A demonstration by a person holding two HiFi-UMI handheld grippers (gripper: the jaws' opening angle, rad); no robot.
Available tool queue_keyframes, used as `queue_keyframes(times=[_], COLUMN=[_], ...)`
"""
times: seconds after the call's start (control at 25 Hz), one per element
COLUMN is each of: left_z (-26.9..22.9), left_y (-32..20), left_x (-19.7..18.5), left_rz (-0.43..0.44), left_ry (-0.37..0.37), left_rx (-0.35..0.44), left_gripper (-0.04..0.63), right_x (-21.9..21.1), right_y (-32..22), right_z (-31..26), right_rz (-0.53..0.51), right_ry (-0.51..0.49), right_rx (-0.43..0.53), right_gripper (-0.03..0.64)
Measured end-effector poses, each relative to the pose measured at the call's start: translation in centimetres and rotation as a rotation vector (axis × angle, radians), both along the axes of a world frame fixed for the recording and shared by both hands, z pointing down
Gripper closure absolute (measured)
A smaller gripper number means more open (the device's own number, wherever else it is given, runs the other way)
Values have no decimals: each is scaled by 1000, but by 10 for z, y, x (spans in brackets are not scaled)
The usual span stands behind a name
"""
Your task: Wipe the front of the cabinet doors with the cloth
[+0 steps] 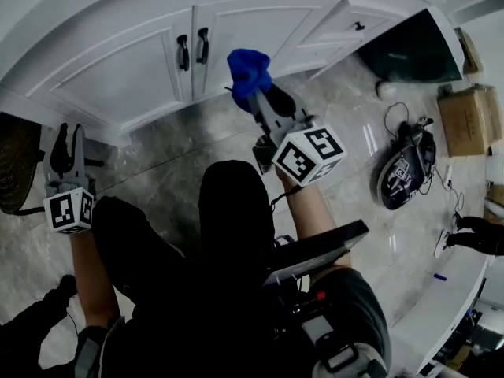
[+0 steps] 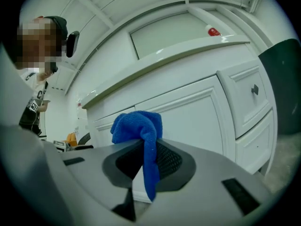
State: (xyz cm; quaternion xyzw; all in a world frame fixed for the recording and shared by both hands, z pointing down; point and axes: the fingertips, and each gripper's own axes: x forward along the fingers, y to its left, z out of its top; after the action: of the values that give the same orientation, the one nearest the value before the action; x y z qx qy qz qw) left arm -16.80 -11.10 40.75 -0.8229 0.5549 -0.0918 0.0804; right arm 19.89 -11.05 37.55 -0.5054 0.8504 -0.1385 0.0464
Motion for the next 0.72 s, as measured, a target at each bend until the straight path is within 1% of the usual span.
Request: queue_keyframes(times=[0.08,0.2,0.32,0.44,0.52,0.64,0.72], left_z=[-6,-4,1,0,1,2,0], left_y=[4,9,9,7,8,13,14], left_x=[-2,-2,-9,-13,-11,-6,-6], left_rz=[-6,10,10,1,4,21,16], left_ry=[7,18,19,66,83,79,65], left_rx=[10,2,-23,-30,-28,-26,-21], left_gripper=[463,463,463,463,463,463,463], right_x=[-4,-8,-27,-50,-61,-72,-82], right_y=[11,22,24,22,23,26,25], right_z=[-11,-24,-33,-35,-34,-34,-37], right_rz=[23,32,-30,-103,-136,-168,-197], right_ry=[-5,36,74,61,40,18,14], right_rx=[16,60,113,134,136,138,146], right_gripper=[560,560,560,560,560,560,560])
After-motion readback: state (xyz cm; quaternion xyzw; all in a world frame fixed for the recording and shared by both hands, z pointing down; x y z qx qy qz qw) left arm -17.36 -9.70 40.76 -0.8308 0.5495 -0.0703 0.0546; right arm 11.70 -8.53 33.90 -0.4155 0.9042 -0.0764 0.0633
